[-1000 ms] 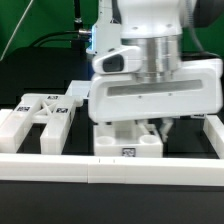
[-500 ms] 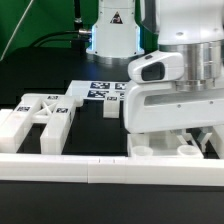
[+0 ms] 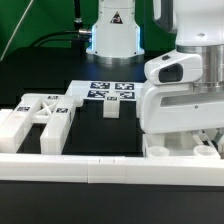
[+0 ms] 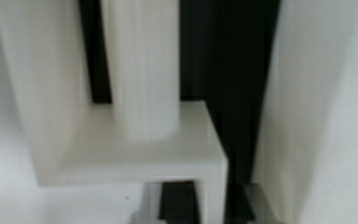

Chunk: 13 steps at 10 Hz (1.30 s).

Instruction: Assemble chair

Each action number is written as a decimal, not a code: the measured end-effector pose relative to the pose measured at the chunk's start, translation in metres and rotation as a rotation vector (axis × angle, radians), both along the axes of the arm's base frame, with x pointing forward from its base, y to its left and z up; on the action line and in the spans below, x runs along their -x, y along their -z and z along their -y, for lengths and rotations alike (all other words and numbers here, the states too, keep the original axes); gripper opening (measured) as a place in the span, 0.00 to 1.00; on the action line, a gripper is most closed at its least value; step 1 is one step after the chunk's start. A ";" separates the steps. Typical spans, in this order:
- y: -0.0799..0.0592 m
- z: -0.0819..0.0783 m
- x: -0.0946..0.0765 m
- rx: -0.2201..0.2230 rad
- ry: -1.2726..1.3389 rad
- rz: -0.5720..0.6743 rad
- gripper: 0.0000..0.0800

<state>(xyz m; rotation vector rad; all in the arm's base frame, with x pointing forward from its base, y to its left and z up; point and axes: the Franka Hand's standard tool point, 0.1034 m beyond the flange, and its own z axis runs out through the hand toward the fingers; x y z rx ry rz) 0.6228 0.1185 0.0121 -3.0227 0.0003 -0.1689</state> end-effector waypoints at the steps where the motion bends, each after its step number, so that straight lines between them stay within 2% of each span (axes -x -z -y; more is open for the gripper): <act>1: 0.000 0.000 0.000 0.002 -0.001 -0.003 0.04; 5: -0.001 0.000 0.001 0.002 -0.002 -0.012 0.04; 6: -0.001 0.004 0.000 0.006 -0.003 -0.009 0.11; 7: 0.000 0.009 0.000 0.012 0.003 -0.012 0.11; 8: 0.001 0.015 0.000 0.018 0.009 -0.013 0.37; 9: 0.002 0.021 0.001 0.024 0.015 -0.016 0.54; 10: 0.000 0.027 0.002 0.030 0.002 -0.013 0.54; 11: -0.010 0.033 0.004 0.033 -0.024 -0.004 0.74; 12: -0.023 0.043 0.007 0.032 -0.028 0.005 0.74; 13: -0.037 0.048 0.011 0.031 -0.017 0.013 0.80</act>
Offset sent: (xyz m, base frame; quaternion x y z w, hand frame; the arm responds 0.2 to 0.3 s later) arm 0.0062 0.0065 -0.0027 -0.0046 -0.0104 -0.0049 0.9999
